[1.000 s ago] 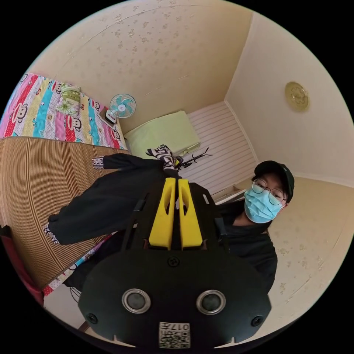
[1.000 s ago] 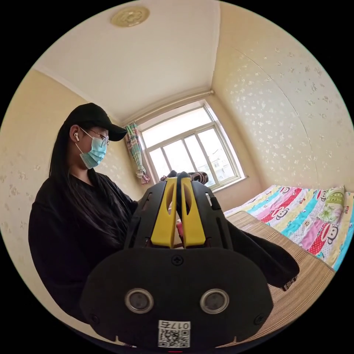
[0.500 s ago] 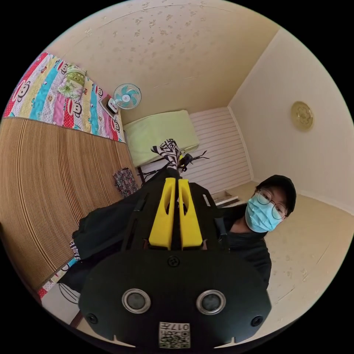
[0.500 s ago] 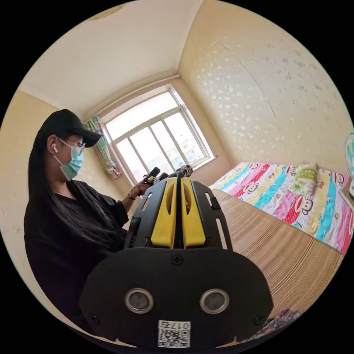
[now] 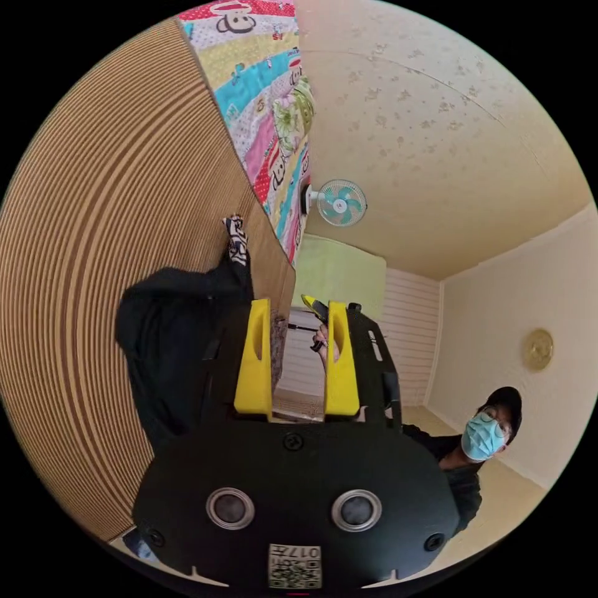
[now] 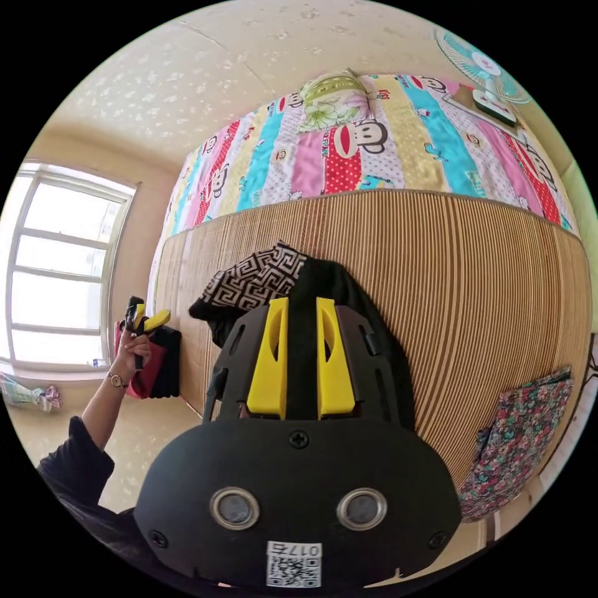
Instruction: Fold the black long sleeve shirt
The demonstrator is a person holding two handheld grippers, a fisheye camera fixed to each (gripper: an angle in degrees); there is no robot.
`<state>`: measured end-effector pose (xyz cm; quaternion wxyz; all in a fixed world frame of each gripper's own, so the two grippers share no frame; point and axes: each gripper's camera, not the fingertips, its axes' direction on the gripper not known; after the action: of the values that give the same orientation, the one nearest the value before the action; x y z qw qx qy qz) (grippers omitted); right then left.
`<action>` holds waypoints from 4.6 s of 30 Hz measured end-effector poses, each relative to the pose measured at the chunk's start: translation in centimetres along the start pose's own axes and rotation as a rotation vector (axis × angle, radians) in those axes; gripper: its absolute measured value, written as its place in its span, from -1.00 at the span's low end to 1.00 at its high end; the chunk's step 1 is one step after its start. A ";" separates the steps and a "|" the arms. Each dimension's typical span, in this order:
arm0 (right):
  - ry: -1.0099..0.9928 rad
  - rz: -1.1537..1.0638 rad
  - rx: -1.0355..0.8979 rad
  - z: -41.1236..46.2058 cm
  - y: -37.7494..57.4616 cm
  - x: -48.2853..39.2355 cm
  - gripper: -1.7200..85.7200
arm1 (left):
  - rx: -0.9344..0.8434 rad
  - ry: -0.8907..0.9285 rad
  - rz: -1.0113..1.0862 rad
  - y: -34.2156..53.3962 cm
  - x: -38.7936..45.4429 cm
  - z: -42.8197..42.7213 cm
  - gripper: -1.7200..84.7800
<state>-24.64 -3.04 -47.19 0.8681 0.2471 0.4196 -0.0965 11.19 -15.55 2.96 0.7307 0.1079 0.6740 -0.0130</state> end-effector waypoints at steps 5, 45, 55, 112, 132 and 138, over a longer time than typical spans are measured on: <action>0.127 0.142 -0.125 5.6 9.9 6.2 -0.79 | 0.026 -0.487 -0.072 10.7 -4.3 -3.9 -0.64; -0.083 0.356 -0.334 11.5 22.4 3.6 -0.85 | 0.019 -0.347 -0.149 9.3 4.7 -4.3 -0.68; 0.045 0.276 -0.356 10.1 22.5 5.9 -0.84 | -0.257 -0.686 -0.281 13.3 -3.8 1.3 -0.97; -0.561 1.199 0.071 5.6 38.6 34.8 -0.86 | -0.025 -0.198 -0.325 11.9 -8.2 -0.9 -0.79; -0.342 1.070 0.459 -7.6 43.6 43.2 -0.76 | -0.123 -0.217 -0.411 15.8 -8.1 -3.9 -0.82; -0.543 1.143 0.722 -2.1 43.8 43.0 -0.71 | -0.083 -0.203 -0.445 15.8 -8.7 -4.7 -0.82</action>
<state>17.39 37.38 -66.40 0.7208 0.6658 -0.0634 0.1818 8.38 -0.36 13.41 0.7777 -0.0753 0.6041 -0.1567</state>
